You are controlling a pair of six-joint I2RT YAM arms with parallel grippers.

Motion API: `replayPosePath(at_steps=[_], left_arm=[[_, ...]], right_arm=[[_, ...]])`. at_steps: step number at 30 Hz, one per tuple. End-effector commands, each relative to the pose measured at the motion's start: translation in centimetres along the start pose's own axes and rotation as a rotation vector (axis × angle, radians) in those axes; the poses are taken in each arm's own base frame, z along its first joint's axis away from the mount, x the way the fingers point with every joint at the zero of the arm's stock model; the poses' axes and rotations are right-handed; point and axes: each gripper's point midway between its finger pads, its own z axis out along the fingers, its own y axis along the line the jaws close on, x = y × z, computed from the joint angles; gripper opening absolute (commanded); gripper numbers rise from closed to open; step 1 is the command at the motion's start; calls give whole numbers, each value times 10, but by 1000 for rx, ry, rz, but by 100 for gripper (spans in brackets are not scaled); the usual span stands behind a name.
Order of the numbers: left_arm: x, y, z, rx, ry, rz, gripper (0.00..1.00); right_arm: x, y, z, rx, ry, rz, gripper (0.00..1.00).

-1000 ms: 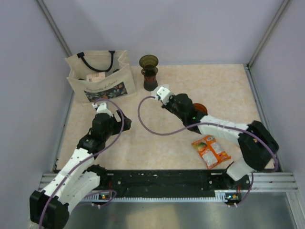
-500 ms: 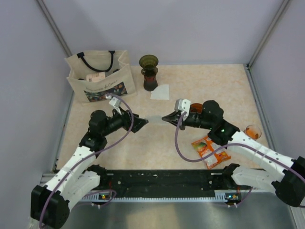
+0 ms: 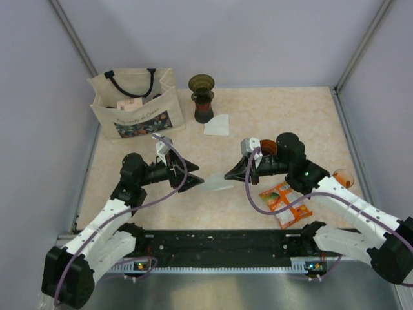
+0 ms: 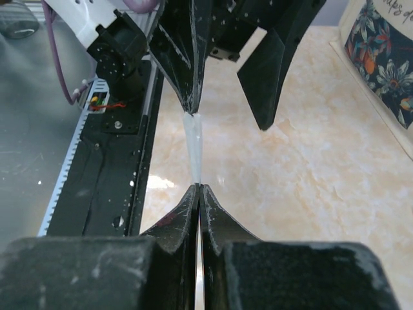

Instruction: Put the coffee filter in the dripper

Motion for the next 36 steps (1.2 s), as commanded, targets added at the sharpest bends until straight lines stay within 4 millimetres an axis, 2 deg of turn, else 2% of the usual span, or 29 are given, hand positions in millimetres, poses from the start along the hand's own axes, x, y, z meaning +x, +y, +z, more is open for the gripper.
replayPosePath(at_steps=[1, 4, 10, 13, 16, 19, 23, 25, 30, 36], left_arm=[[-4, -23, 3, 170, 16, 54, 77], [1, -35, 2, 256, 31, 44, 76], [7, -44, -2, 290, 34, 37, 77], [3, -36, 2, 226, 18, 15, 76], [4, -24, 11, 156, 39, 17, 70], [4, -29, 14, 174, 55, 25, 66], [1, -38, 9, 190, 23, 62, 66], [3, -36, 6, 162, 22, 65, 67], [5, -17, 1, 19, 17, 75, 66], [-1, -25, 2, 53, 13, 86, 66]], right_arm=[[-36, -2, 0, -38, -67, -58, 0], [-40, -4, 0, -31, -71, -56, 0], [-39, -15, -1, 32, -58, -52, 0], [-44, -7, 0, -9, -71, -60, 0], [-45, -3, 0, -35, -77, -55, 0], [-45, -3, -1, -30, -75, -55, 0], [-44, -4, -2, -22, -69, -64, 0], [-39, -4, -2, -22, -49, -46, 0], [-40, 2, -3, -56, -49, -50, 0], [-36, 2, -1, -66, -38, -39, 0]])
